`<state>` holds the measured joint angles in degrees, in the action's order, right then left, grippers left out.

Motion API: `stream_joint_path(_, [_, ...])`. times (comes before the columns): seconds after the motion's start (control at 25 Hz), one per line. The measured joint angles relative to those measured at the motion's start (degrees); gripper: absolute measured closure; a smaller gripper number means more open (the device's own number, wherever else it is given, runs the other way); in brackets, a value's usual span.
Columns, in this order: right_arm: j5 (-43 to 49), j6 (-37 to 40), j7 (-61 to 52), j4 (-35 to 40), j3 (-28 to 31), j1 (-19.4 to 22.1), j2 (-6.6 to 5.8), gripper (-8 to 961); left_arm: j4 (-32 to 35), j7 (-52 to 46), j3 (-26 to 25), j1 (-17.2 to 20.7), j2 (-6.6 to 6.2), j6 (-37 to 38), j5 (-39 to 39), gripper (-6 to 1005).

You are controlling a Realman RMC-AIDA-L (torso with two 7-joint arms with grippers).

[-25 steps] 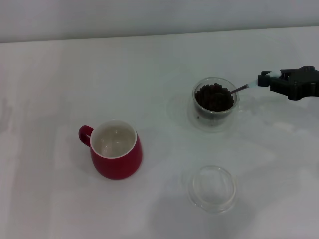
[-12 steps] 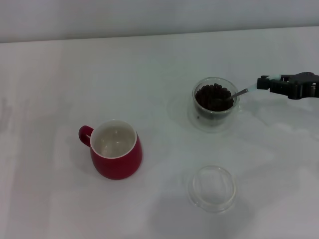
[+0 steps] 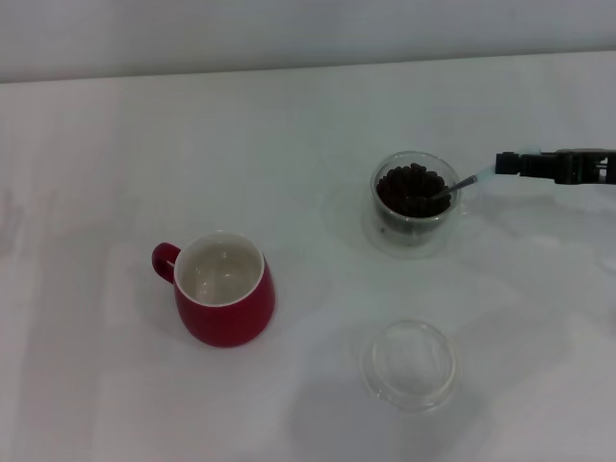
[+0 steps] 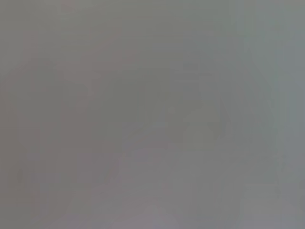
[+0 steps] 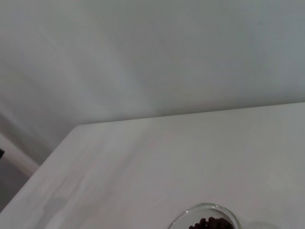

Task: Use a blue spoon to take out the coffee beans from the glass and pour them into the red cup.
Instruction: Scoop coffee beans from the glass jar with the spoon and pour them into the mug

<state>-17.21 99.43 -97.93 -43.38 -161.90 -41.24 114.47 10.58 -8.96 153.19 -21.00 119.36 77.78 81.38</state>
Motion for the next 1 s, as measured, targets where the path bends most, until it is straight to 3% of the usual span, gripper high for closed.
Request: stream_joint_path(1.0, [1.31, -1.10, -20.57, -0.16, 0.05, -1.55, -1.02, 782, -0.58, -0.01, 0.00, 0.01, -0.30, 0.52, 0.00, 108])
